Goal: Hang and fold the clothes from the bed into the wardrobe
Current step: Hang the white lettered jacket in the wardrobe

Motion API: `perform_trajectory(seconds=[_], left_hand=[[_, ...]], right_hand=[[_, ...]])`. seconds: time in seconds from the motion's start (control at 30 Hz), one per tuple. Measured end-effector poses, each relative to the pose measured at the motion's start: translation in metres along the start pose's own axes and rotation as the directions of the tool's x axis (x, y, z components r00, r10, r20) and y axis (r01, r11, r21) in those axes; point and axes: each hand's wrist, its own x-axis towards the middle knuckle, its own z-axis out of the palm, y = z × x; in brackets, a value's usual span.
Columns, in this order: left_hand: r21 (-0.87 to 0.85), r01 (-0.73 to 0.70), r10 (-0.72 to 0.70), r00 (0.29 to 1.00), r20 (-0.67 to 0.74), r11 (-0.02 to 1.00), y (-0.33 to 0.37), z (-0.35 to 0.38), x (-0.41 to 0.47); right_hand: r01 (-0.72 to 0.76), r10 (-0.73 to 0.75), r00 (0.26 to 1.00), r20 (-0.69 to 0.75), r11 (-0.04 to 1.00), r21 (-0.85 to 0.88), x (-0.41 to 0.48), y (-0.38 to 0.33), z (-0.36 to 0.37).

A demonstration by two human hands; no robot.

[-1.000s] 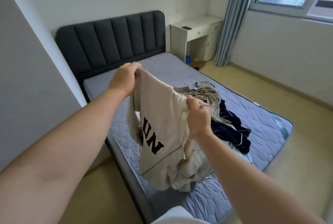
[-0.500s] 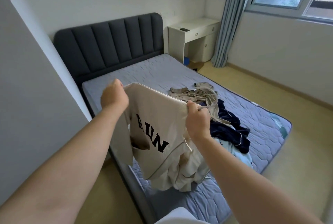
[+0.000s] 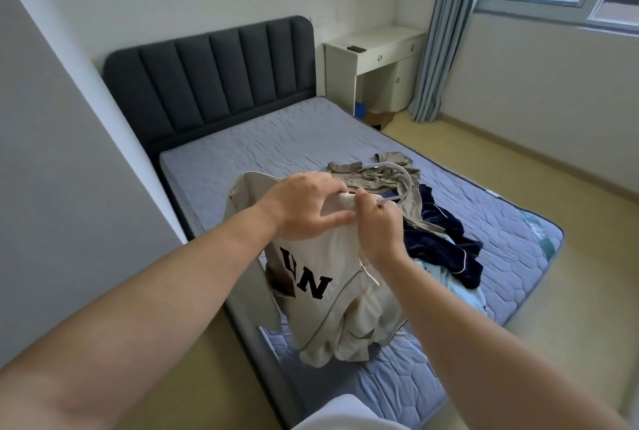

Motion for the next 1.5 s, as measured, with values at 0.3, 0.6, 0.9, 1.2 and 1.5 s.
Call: perform_trajectory(seconds=[0.3, 0.6, 0.9, 1.2, 1.5], left_hand=[[-0.006, -0.010, 0.010, 1.000, -0.004, 1.000, -0.013, -0.004, 0.001], [0.102, 0.011, -0.013, 1.000, 0.017, 0.995, -0.021, -0.009, -0.006], [0.226, 0.098, -0.093, 0.995, -0.032, 0.969, -0.036, -0.010, -0.021], [0.280, 0.344, -0.338, 0.939, -0.069, 0.897, -0.044, 0.013, -0.031], [0.030, 0.330, -0.324, 0.937, -0.134, 0.943, -0.026, 0.016, -0.031]], right_hand=[[-0.152, 0.082, 0.856, 0.510, 0.983, 0.098, 0.016, 0.000, -0.026], [-0.566, 0.564, 0.671, 0.481, 0.809, -0.160, 0.032, 0.033, -0.023], [-0.288, 0.813, 0.451, 0.370, 0.524, -0.801, 0.043, 0.065, -0.026], [-0.211, 0.739, 0.515, 0.434, 0.600, -0.772, 0.026, 0.079, -0.007], [-0.056, 0.648, 0.488, 0.585, 0.691, -0.720, 0.009, 0.068, 0.017]])
